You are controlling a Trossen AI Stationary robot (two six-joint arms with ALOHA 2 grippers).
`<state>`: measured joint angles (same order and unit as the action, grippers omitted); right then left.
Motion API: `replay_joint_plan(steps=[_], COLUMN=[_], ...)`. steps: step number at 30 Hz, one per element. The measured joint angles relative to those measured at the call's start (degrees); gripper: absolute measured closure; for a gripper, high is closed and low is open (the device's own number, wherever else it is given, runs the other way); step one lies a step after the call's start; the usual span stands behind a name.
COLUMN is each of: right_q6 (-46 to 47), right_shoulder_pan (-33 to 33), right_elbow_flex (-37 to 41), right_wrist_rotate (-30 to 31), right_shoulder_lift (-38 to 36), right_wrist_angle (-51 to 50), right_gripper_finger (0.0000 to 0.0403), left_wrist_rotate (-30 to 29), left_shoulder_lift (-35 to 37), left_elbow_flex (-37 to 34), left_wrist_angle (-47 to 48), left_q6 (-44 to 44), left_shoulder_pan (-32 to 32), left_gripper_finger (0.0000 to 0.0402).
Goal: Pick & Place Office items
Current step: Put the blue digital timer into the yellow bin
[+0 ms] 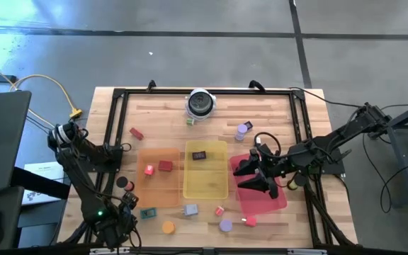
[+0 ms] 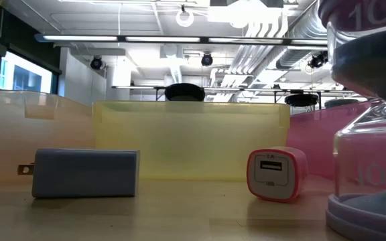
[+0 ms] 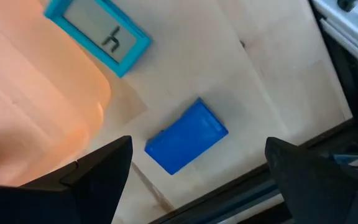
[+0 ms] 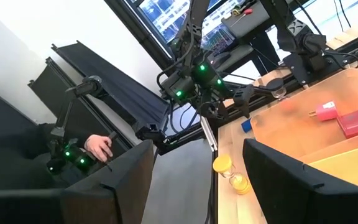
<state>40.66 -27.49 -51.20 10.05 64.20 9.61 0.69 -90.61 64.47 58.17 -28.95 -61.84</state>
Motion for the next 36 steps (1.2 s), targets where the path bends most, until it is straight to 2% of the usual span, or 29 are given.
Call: replay_joint_plan(steps=[14, 23, 36], right_q6=[1.2, 2.0, 4.5], right_shoulder_pan=[0.0, 0.0, 0.0], right_elbow_flex=[0.0, 0.0, 0.0], right_wrist_rotate=[0.6, 4.6, 7.1], right_shoulder_lift=[0.0, 0.0, 0.0], right_wrist_angle=[0.0, 0.0, 0.0], right_gripper_finger=[0.0165, 0.0165, 0.0165], left_wrist_rotate=[-0.4, -0.6, -0.6], left_shoulder_lift=[-0.2, -0.2, 0.0], left_elbow_flex=[-5.7, -9.3, -11.4], left_wrist_angle=[-8.9, -10.1, -9.0], left_q6=[-2.9, -3.7, 9.5], left_shoulder_pan=[-4.8, -5.0, -6.0], left_gripper_finger=[0.0043, 0.0043, 0.0043])
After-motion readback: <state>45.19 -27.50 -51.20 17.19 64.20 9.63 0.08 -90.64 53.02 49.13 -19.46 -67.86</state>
